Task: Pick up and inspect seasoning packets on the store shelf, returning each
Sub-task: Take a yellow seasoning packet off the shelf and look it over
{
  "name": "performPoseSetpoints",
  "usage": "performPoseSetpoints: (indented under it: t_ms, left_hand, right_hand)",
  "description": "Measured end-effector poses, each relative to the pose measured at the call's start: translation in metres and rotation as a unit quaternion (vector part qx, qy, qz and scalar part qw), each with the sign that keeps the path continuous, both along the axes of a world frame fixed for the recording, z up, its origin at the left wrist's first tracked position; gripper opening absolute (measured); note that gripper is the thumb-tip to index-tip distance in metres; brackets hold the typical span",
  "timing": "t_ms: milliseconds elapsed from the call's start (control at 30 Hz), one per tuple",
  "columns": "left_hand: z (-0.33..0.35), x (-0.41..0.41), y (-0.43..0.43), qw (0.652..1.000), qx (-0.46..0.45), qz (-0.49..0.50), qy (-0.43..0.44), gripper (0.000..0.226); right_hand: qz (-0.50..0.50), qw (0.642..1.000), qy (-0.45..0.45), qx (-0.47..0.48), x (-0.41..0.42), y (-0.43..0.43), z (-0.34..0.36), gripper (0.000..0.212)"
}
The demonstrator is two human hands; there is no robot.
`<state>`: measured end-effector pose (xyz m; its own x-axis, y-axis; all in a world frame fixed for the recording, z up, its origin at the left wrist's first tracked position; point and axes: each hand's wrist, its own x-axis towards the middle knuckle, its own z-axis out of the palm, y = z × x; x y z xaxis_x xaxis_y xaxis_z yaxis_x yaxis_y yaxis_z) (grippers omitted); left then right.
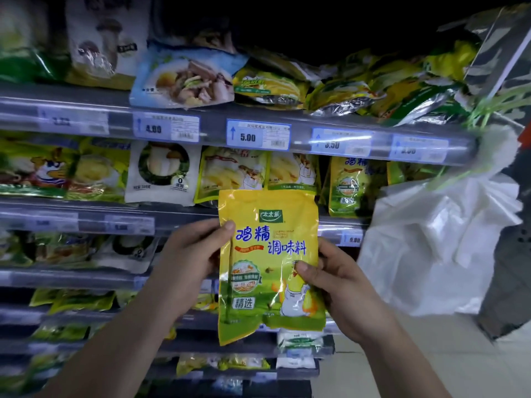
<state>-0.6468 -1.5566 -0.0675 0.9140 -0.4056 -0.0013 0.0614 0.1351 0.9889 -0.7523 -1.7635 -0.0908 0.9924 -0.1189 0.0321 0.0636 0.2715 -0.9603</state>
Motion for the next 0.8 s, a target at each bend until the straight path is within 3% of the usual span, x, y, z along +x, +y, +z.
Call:
performPoseSetpoints:
  t_ms: [67, 200, 333, 367, 433, 533, 667, 800]
  left_hand:
    - [-0.001, -0.002, 0.005, 0.998, 0.021, 0.004, -0.057, 0.029]
    - [-0.001, -0.011, 0.004, 0.995, 0.05, 0.025, -0.084, 0.022]
    - [0.0, -0.012, 0.004, 0.973, 0.134, 0.088, -0.168, 0.01]
    - [-0.001, -0.011, 0.004, 0.974, 0.135, 0.085, -0.158, 0.01]
    - [-0.001, -0.009, 0.003, 0.994, 0.079, 0.053, -0.061, 0.029]
    - [0.002, -0.004, 0.005, 0.998, 0.035, -0.002, 0.044, 0.053]
    - [0.015, 0.0, -0.001, 0.998, 0.038, 0.029, -0.041, 0.014]
    - [0.02, 0.004, -0.01, 1.0, -0.015, 0.011, -0.006, 0.034]
  right_hand:
    - [-0.027, 0.999, 0.013, 0.03, 0.001, 0.006, 0.0, 0.039]
    - [-0.122, 0.992, -0.01, 0.032, 0.004, 0.004, 0.008, 0.016]
    - [-0.166, 0.984, -0.035, -0.047, 0.005, 0.001, 0.013, 0.019]
    - [-0.176, 0.982, -0.039, -0.063, 0.006, 0.002, 0.012, 0.024]
    - [-0.184, 0.979, -0.04, -0.074, 0.007, 0.002, 0.008, 0.028]
    - [-0.173, 0.983, -0.024, -0.065, 0.007, -0.002, 0.005, 0.02]
    - [-0.143, 0.989, 0.005, -0.05, 0.007, -0.011, 0.007, 0.02]
    - [-0.083, 0.996, 0.008, -0.006, 0.006, -0.021, 0.008, 0.044]
